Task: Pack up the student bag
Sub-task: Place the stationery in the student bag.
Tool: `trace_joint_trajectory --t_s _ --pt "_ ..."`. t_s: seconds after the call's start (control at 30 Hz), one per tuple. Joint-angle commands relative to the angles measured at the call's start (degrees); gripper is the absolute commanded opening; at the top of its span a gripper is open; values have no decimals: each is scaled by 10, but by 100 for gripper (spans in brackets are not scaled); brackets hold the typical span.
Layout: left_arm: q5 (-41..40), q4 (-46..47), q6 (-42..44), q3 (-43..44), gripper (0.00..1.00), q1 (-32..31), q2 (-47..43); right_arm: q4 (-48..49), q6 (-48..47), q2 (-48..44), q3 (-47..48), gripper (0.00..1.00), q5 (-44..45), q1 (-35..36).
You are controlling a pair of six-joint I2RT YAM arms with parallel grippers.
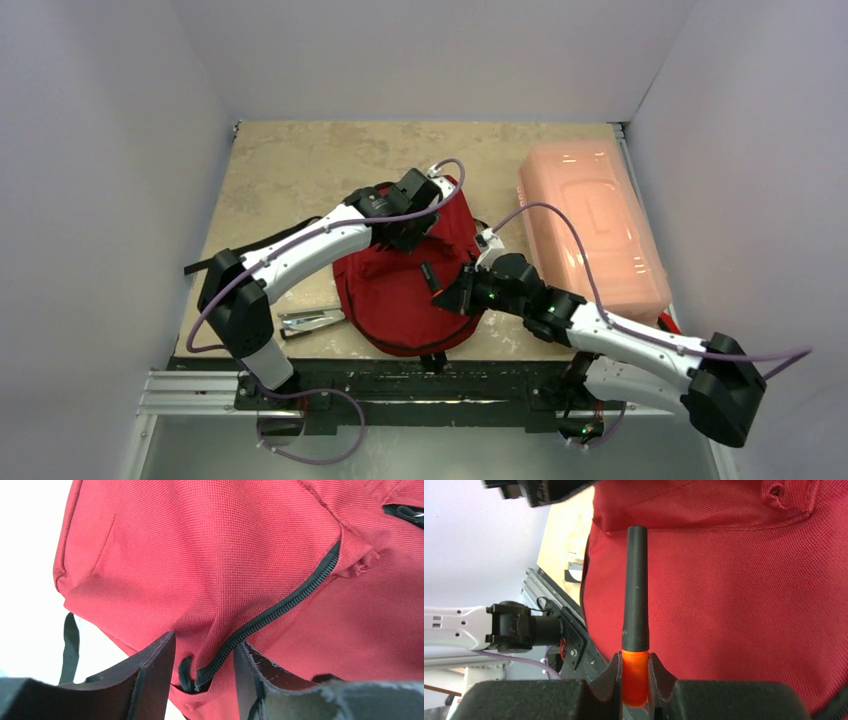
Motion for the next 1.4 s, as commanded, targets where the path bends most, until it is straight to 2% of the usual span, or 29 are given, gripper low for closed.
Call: trace_joint_trajectory --t_s 0.0,0.13,0.27,0.4,0.67,0.73,0.8,0.9,1.07,1.23,1.27,1.37 --pt "-40 17 20 28 39 5 15 137 47 64 3 0 -54 -25" --pt "-23 31 16 26 12 5 -1 192 69 119 35 0 -38 -44" --pt "9 47 20 4 0 6 -36 232 101 183 80 0 -11 -54" --pt "37 45 19 -8 0 5 -57 325 119 248 95 0 35 -58" --pt "88 33 7 7 0 7 -64 540 5 383 124 0 170 -50" --pt "98 30 3 9 0 7 -61 559 -33 418 143 6 193 -47" --pt "99 31 2 9 0 8 -60 546 -60 442 170 11 221 -44" --pt "98 30 1 8 0 9 -61 504 -95 470 203 13 256 -42" --pt "93 31 -1 6 0 12 -61 401 -119 471 220 35 289 -42" --pt "89 27 -14 9 0 18 -61 315 -104 420 196 53 259 -42" --pt "92 25 -19 11 0 20 -61 284 -105 414 204 54 252 -43" --pt "103 17 -37 15 13 29 -58 219 -104 391 207 60 231 -42"
